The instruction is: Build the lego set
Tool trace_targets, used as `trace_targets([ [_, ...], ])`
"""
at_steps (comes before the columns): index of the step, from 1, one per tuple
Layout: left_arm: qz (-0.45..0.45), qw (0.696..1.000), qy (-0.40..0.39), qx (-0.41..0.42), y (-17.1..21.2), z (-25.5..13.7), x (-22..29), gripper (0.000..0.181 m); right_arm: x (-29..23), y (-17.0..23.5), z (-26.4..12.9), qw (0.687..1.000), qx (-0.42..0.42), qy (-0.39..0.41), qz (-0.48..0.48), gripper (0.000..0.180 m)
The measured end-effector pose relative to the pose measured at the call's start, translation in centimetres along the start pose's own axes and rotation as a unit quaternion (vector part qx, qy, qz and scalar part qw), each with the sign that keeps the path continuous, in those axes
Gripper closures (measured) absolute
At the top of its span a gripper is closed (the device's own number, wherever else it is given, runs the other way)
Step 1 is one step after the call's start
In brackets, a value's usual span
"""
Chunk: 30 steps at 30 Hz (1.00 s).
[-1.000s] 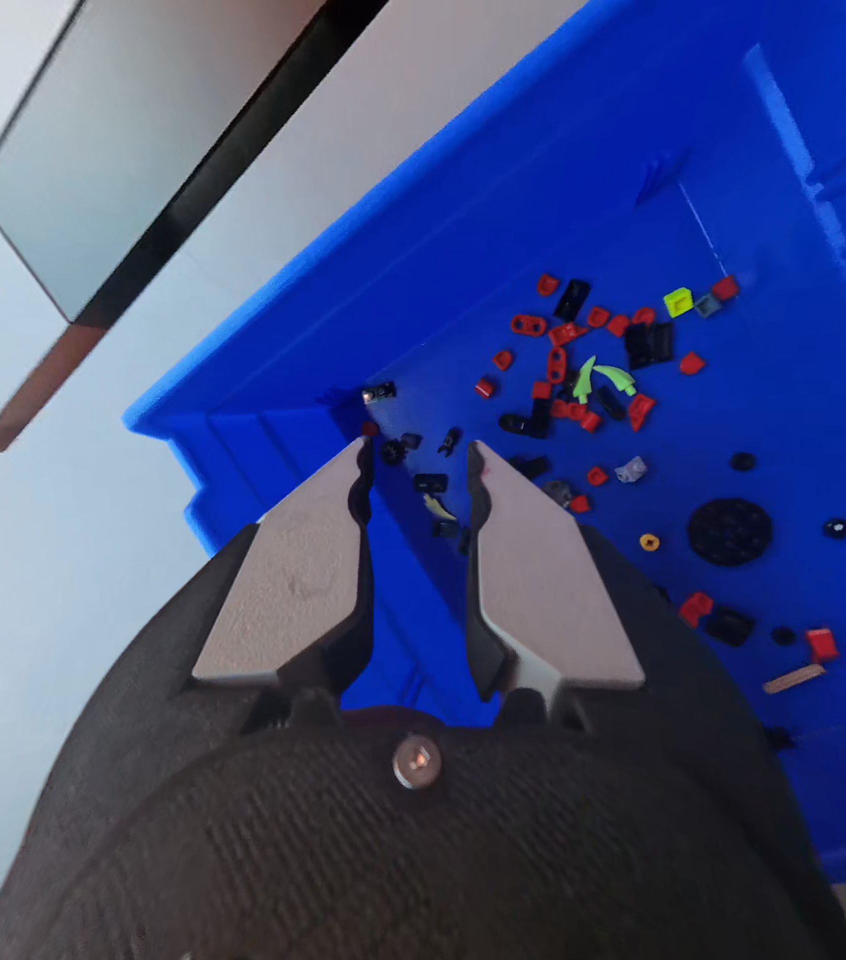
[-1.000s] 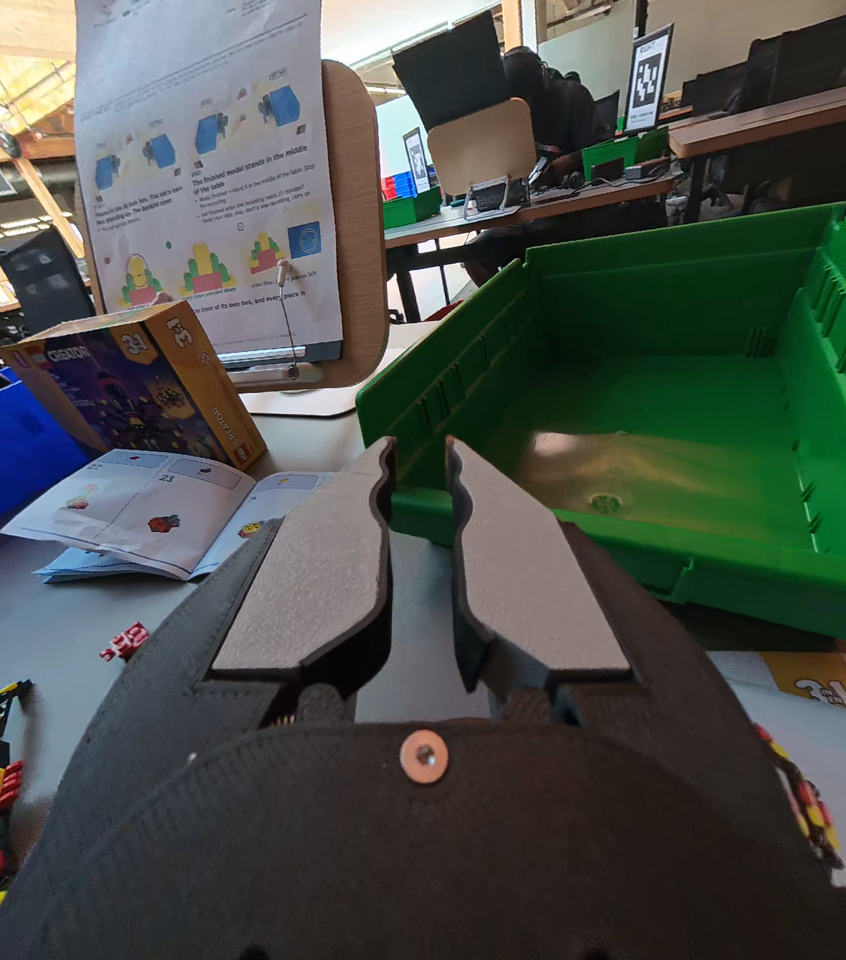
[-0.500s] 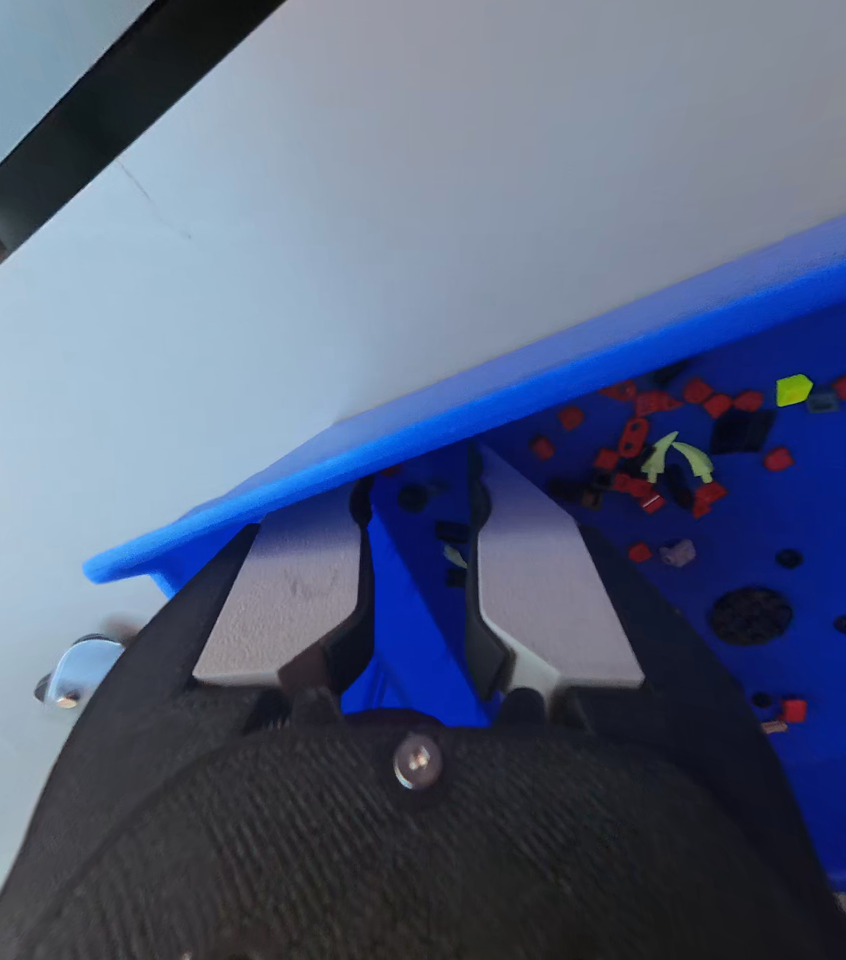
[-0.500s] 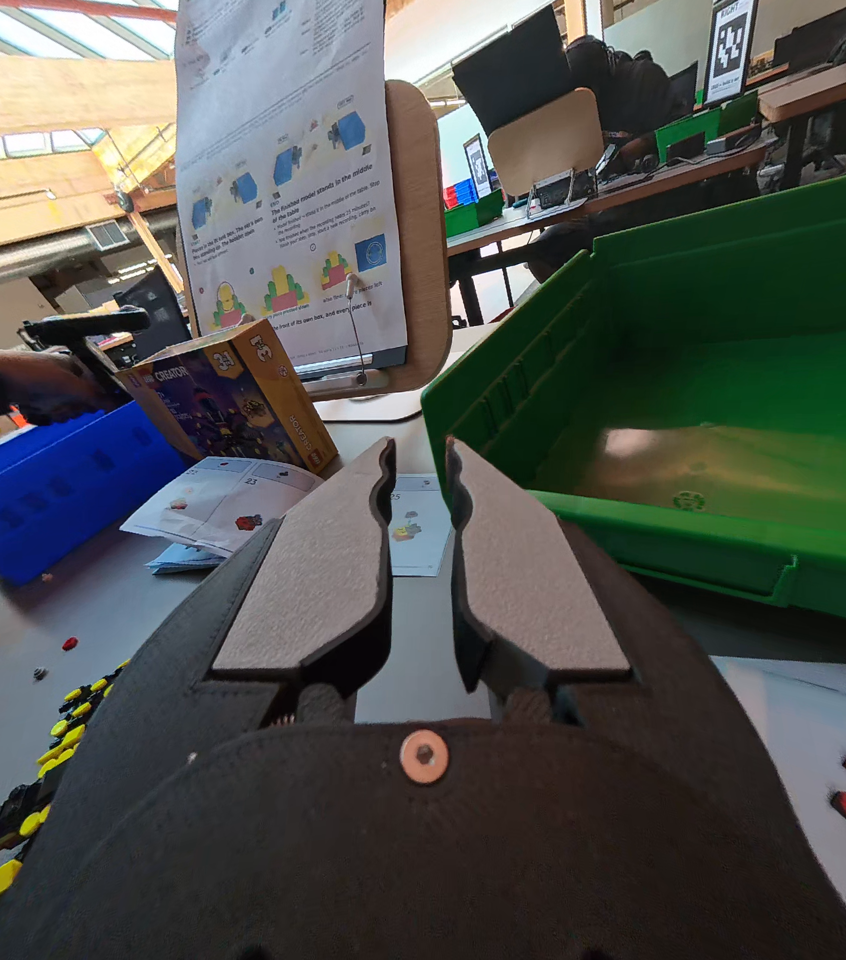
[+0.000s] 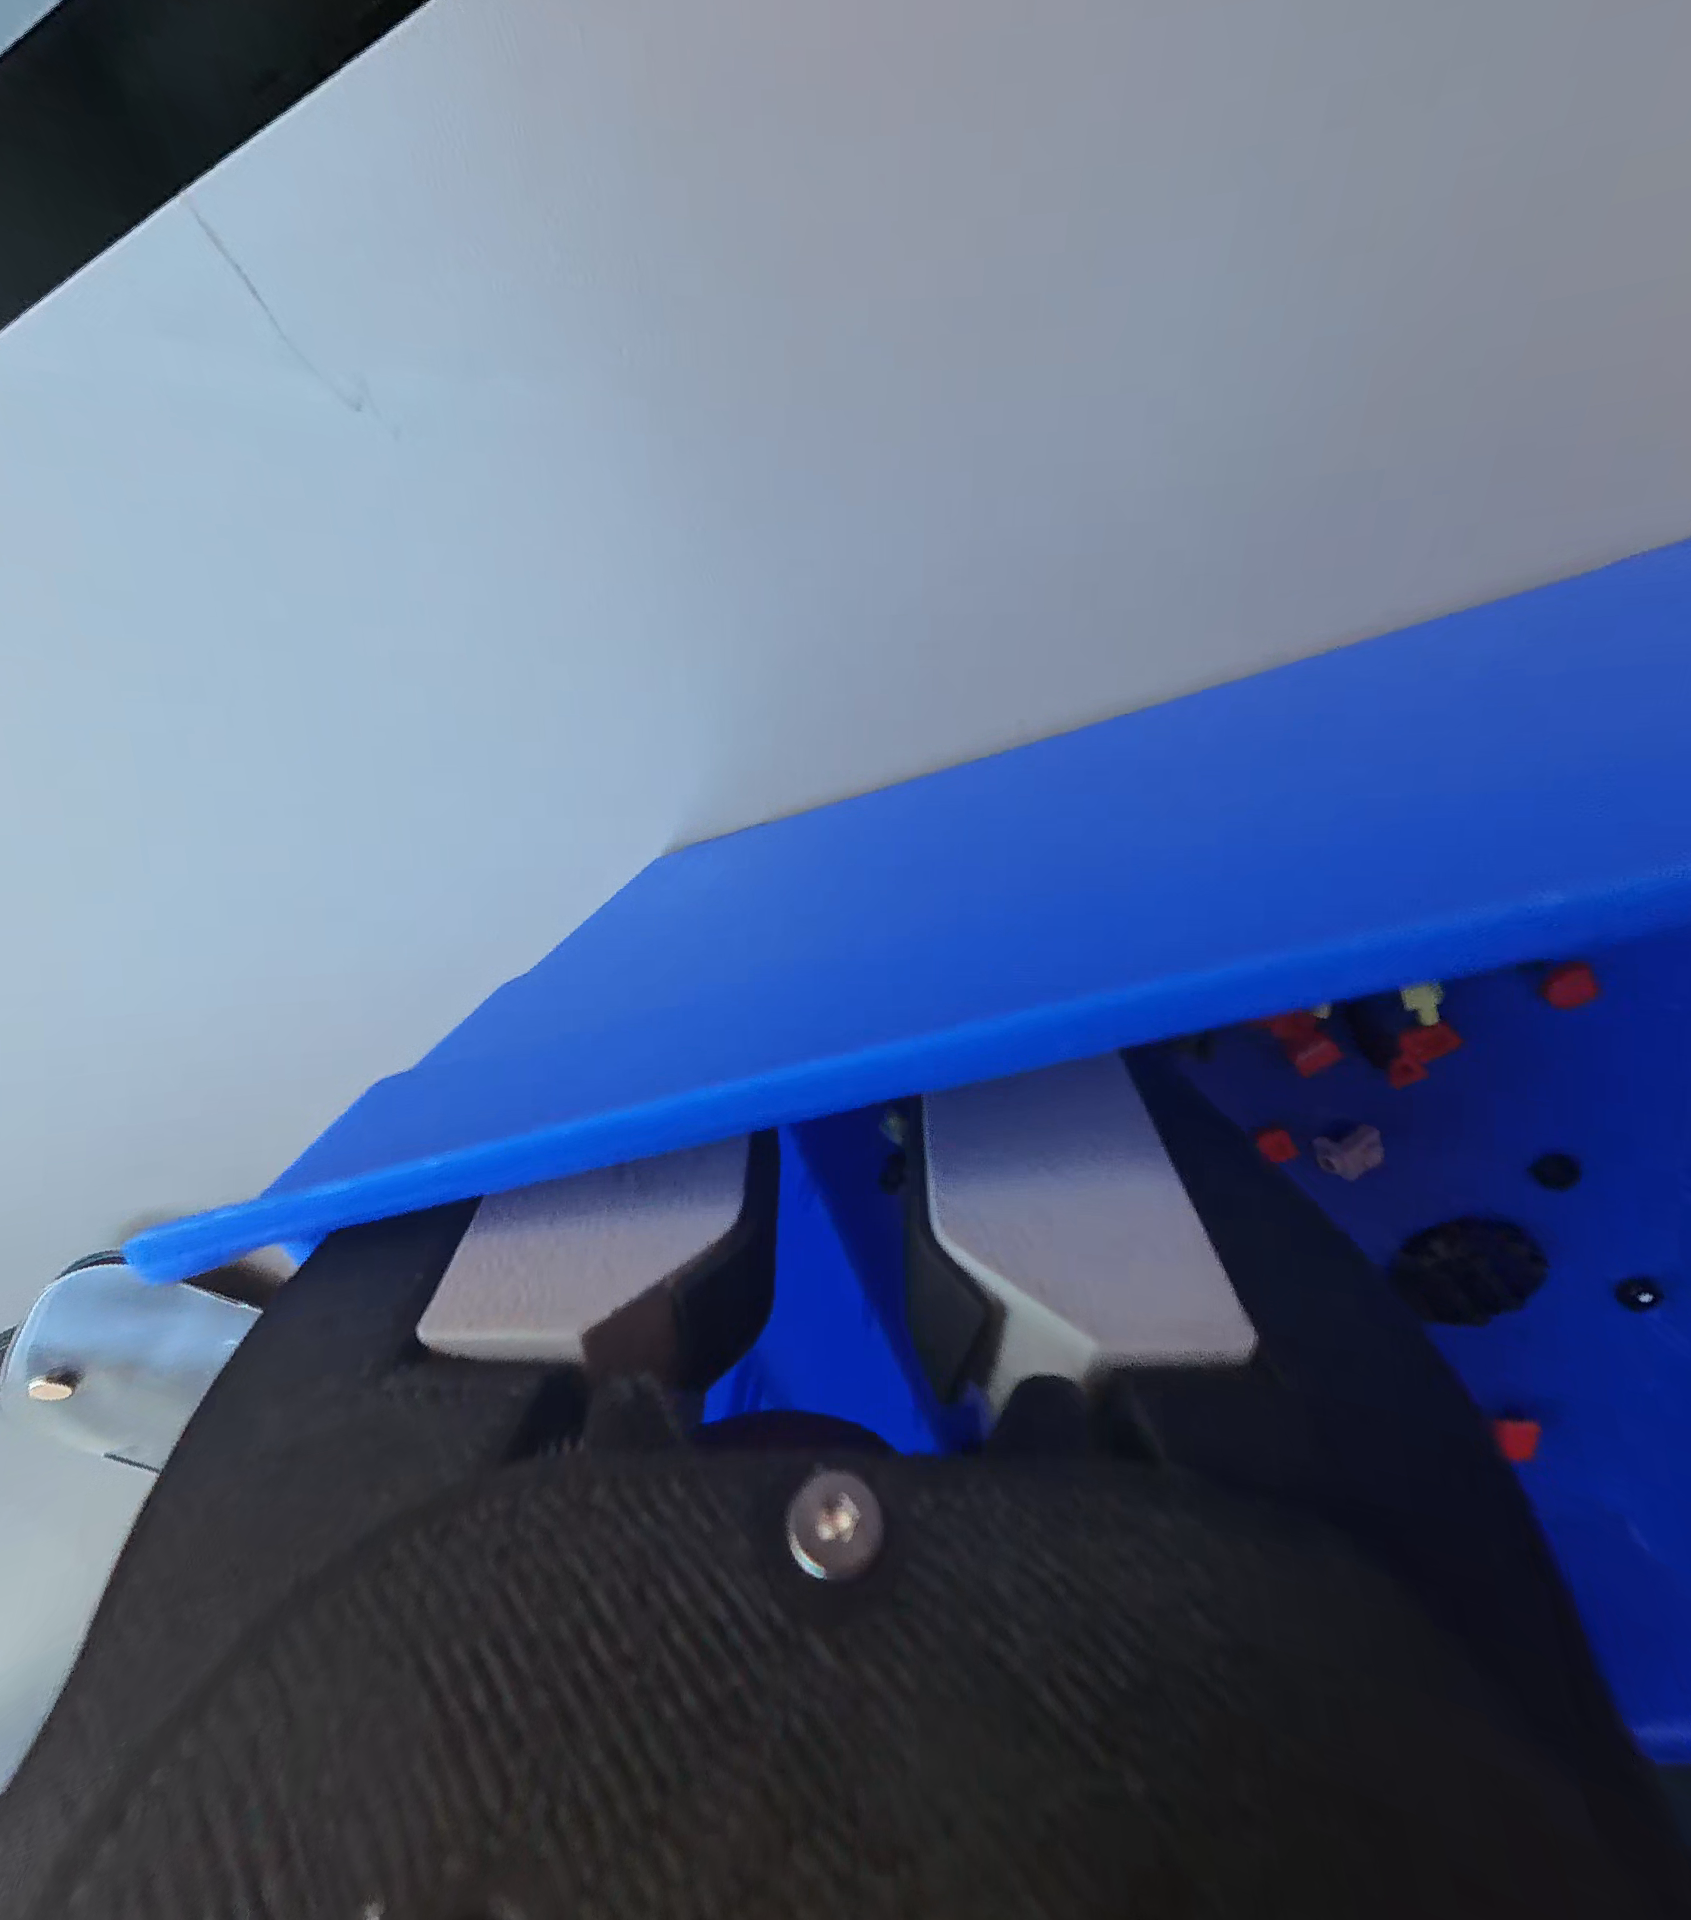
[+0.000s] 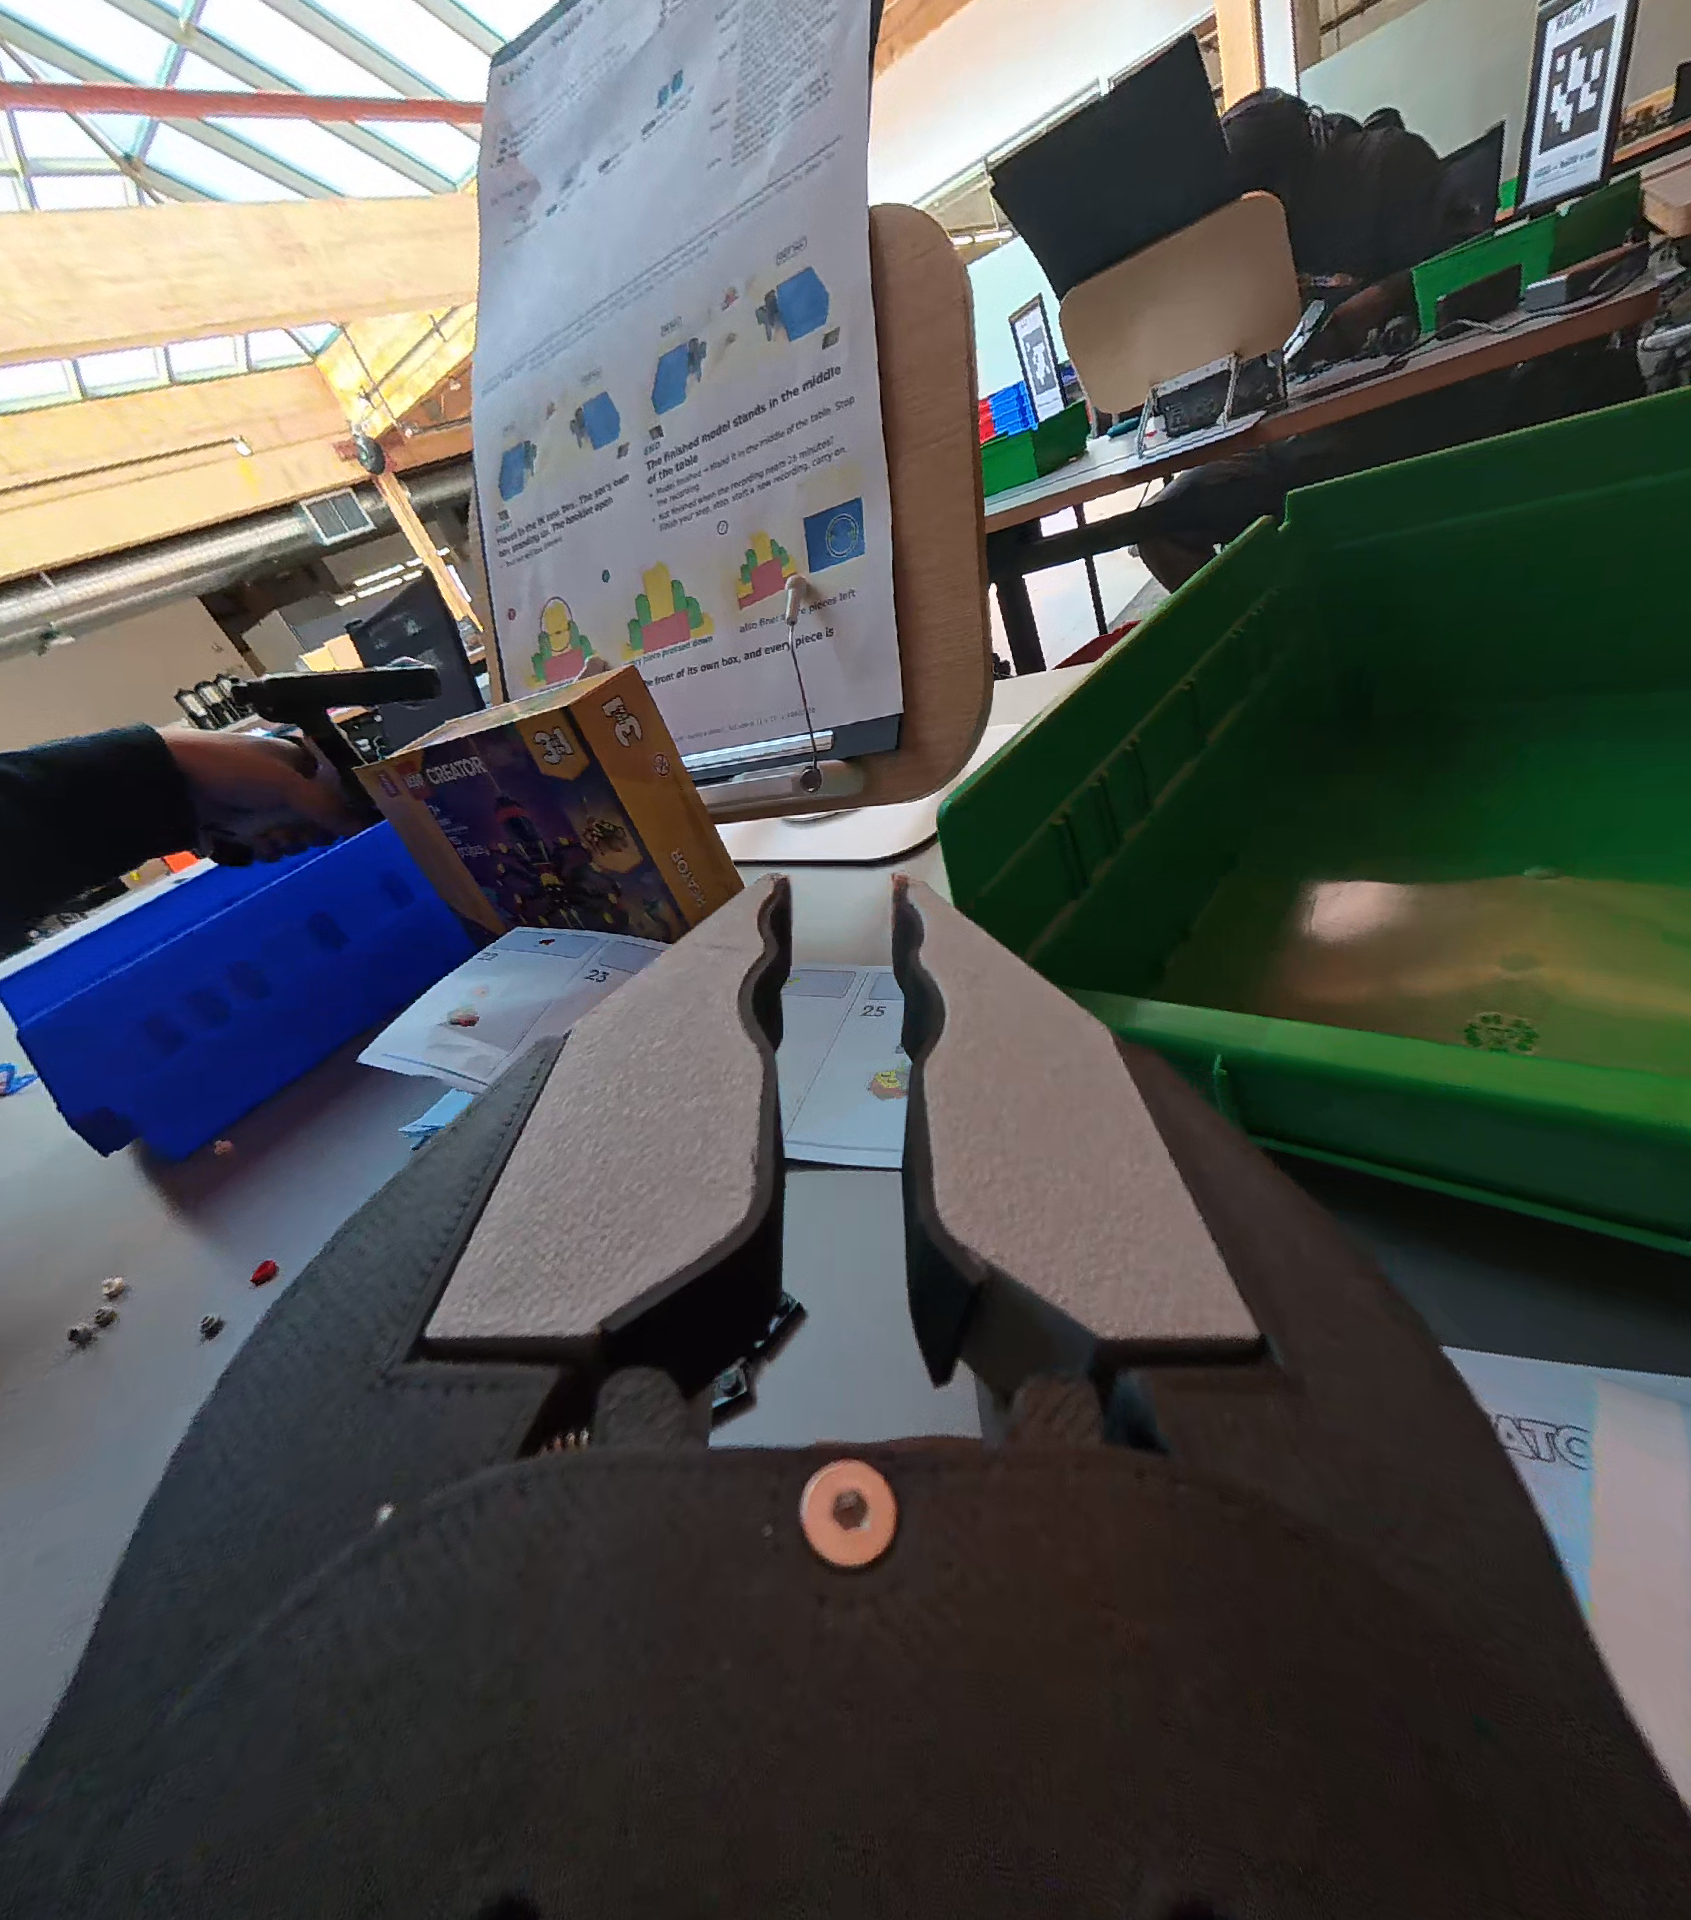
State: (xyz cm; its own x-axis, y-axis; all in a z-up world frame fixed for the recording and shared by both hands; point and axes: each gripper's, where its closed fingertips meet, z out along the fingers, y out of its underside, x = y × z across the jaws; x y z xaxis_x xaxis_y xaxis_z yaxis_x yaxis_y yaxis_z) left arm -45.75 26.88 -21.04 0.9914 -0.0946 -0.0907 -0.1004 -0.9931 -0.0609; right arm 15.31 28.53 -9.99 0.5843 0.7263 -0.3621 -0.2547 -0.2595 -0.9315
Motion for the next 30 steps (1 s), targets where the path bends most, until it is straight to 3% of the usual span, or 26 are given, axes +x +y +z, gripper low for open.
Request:
trace_targets([
  [1,-0.002,1.000,-0.002,0.002,0.0,0.0,0.0,0.166,-0.2,0.0,0.0,1.000,0.001,-0.004,0.001,0.164],
  [14,0.024,0.999,-0.027,0.019,-0.1,0.0,0.5,0.169,-1.6,-0.4,-0.2,0.999,0.012,-0.036,0.016,0.164],
  [30,0.048,0.999,-0.020,0.010,-0.1,-0.3,1.6,0.154,-1.8,-0.6,-0.3,0.999,0.016,-0.045,0.021,0.164],
])
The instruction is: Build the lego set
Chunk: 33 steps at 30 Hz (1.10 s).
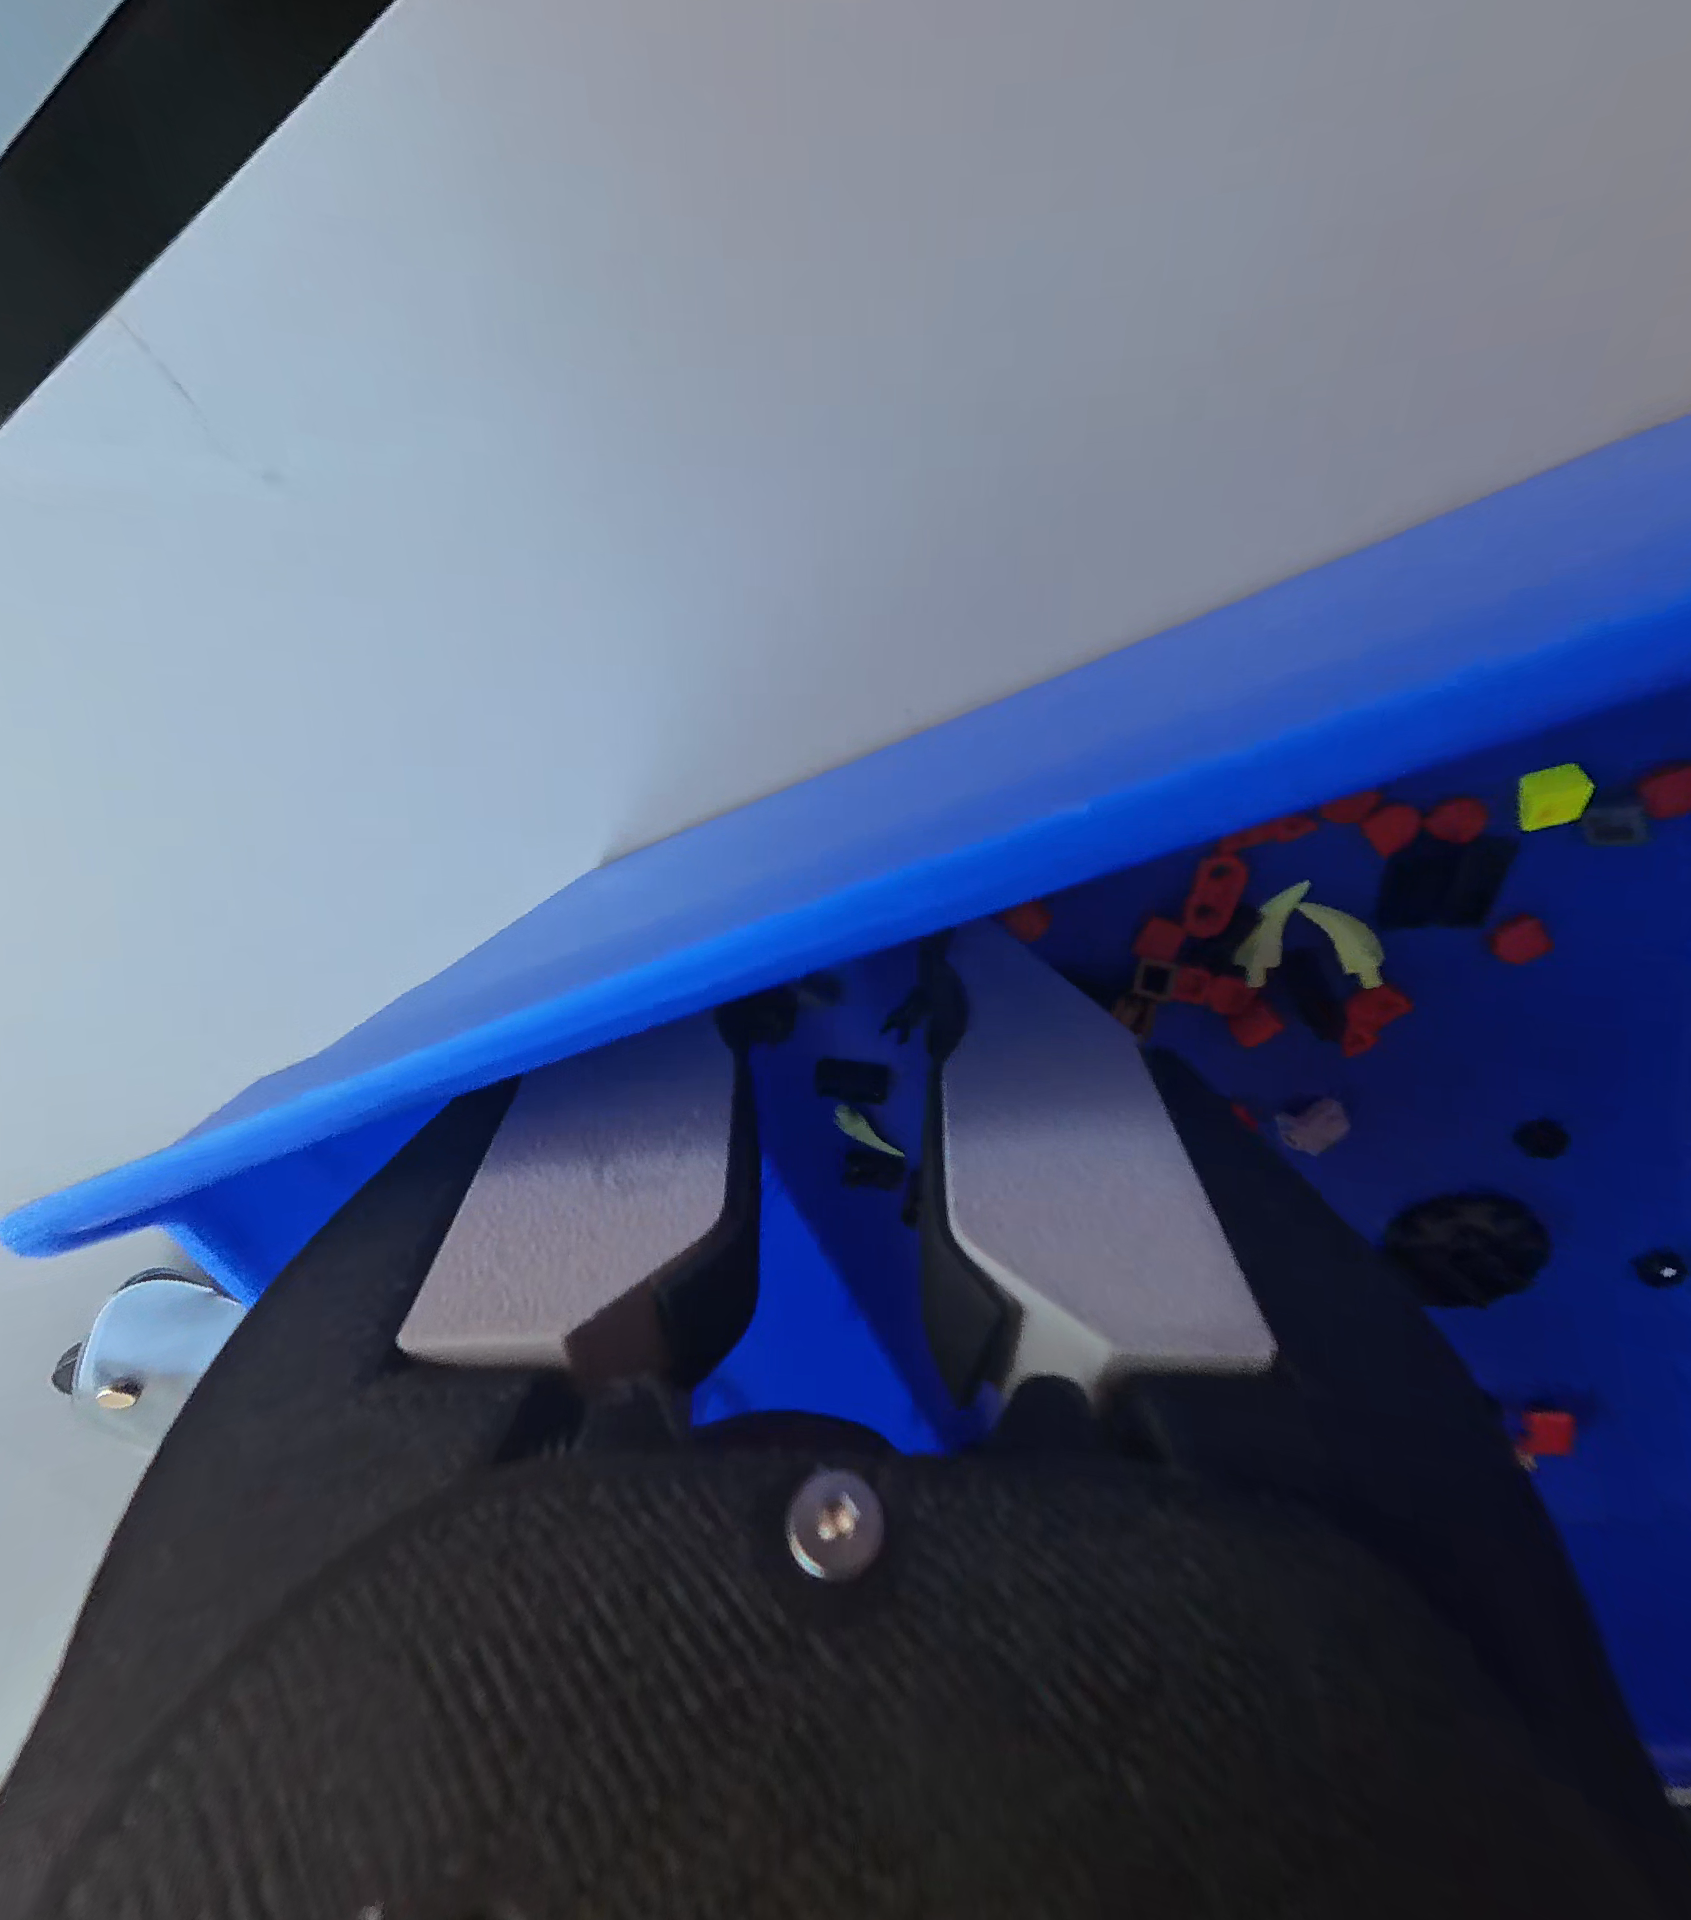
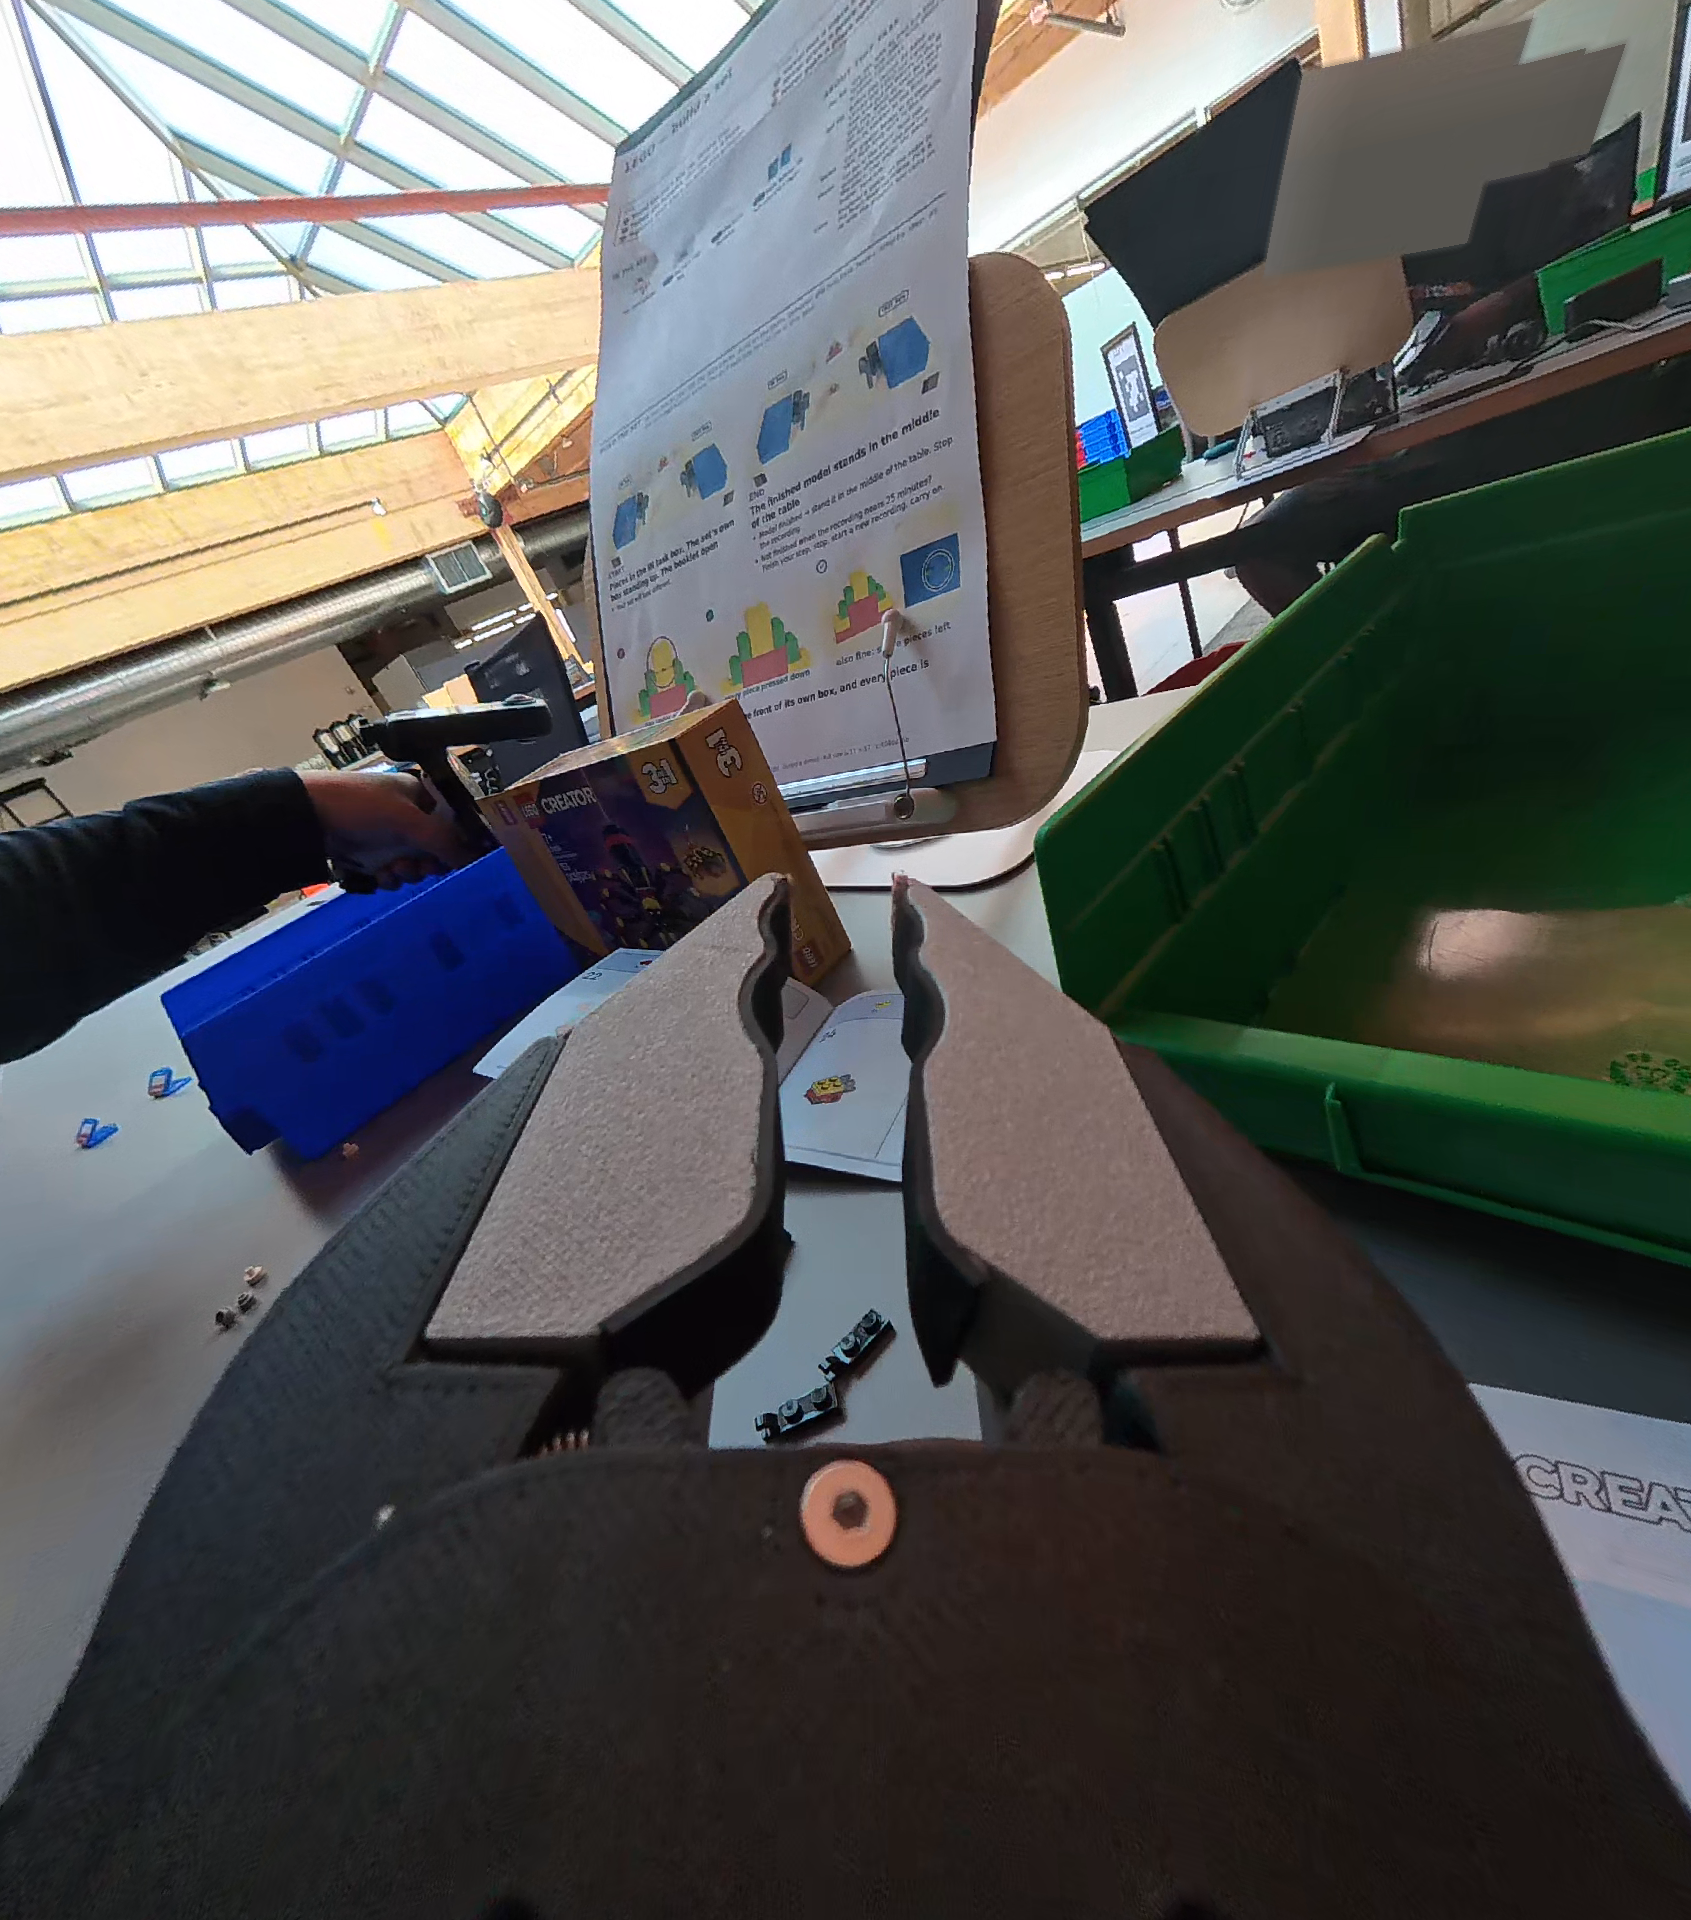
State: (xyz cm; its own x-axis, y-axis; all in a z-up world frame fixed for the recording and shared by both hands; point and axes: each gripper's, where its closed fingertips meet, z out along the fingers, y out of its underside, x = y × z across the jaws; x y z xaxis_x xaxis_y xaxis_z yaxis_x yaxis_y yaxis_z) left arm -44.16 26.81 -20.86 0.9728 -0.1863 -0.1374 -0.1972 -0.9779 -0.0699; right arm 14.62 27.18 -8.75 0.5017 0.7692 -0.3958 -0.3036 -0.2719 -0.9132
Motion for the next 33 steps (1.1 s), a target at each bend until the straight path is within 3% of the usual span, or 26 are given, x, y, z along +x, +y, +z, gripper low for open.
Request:
trace_targets([
  [13,0.007,0.998,0.057,-0.001,0.3,-0.3,1.9,0.158,0.0,0.2,0.1,1.000,-0.003,-0.003,0.003,0.164],
  [33,0.022,0.999,0.034,0.009,-0.2,-0.4,1.3,0.153,-0.3,-0.1,0.0,1.000,0.003,-0.010,0.008,0.165],
])
